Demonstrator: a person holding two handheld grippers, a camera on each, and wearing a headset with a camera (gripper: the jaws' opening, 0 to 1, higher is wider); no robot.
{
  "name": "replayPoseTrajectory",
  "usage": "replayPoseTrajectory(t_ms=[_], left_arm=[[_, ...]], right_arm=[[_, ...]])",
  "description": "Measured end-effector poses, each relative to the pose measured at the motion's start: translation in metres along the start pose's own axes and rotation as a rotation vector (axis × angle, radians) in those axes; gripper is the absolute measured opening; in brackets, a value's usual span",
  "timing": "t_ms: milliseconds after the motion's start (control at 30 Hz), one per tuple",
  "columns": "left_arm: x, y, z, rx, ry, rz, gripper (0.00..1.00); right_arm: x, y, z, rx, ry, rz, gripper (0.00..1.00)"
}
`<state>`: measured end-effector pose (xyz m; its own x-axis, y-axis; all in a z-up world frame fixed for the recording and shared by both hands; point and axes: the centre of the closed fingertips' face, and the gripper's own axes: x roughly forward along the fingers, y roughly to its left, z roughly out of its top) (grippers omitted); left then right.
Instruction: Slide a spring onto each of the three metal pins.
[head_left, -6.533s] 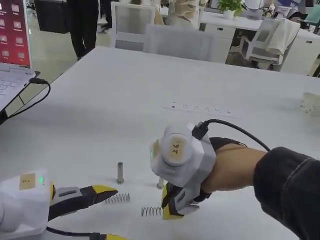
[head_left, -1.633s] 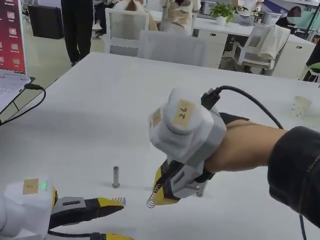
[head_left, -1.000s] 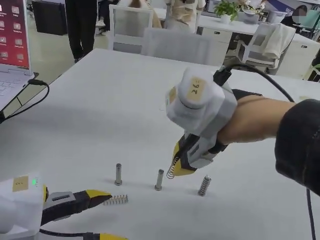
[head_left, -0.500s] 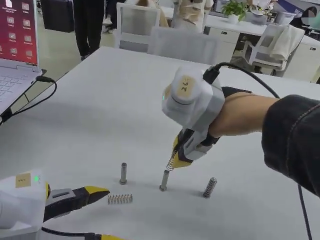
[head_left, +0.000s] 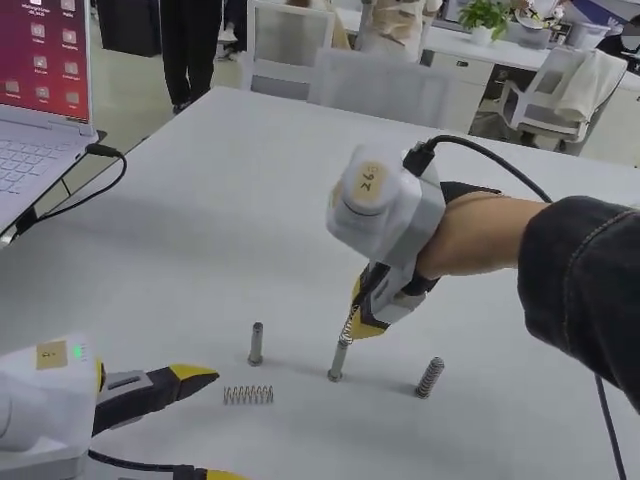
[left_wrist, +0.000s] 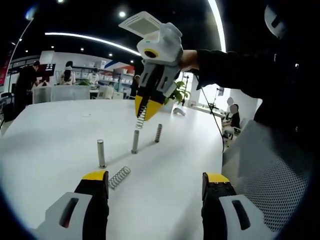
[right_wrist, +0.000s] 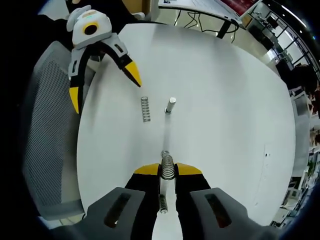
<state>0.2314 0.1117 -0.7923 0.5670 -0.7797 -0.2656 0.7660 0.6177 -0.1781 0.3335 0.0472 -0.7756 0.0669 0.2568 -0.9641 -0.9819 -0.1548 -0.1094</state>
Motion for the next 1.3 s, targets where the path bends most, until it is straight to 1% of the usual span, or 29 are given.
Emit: replayPoseTrajectory(t_ms=[167, 233, 433, 767, 900, 1067, 1300], left_arm=[[-0.001, 0.003, -0.001, -0.003, -0.002, 0.007, 0.76], [-0.001, 0.003, -0.001, -0.004, -0.002, 0.008, 0.75], [-0.001, 0.004, -0.001, -0.006, -0.003, 0.011, 0.77], [-0.001, 0.006, -0.003, -0.011, 0.001, 0.015, 0.77], [-0.002, 0.007, -0.004, -0.011, 0.001, 0.017, 0.77], [-0.001, 0.008, -0.004, -0.013, 0.000, 0.017, 0.77], [-0.001, 0.009, -0.006, -0.017, 0.004, 0.016, 0.75]], right_arm=[[0.003, -0.001, -0.001, -0.002, 0.008, 0.004, 0.08], [0.004, -0.001, -0.002, -0.003, 0.012, 0.004, 0.08], [0.006, -0.002, -0.001, -0.001, 0.010, 0.008, 0.08], [0.014, -0.002, -0.003, 0.004, 0.023, 0.021, 0.08], [0.018, -0.002, -0.002, 0.004, 0.026, 0.023, 0.08], [0.026, -0.001, -0.005, -0.002, 0.045, 0.024, 0.08], [0.038, 0.001, -0.007, 0.014, 0.046, 0.026, 0.08]])
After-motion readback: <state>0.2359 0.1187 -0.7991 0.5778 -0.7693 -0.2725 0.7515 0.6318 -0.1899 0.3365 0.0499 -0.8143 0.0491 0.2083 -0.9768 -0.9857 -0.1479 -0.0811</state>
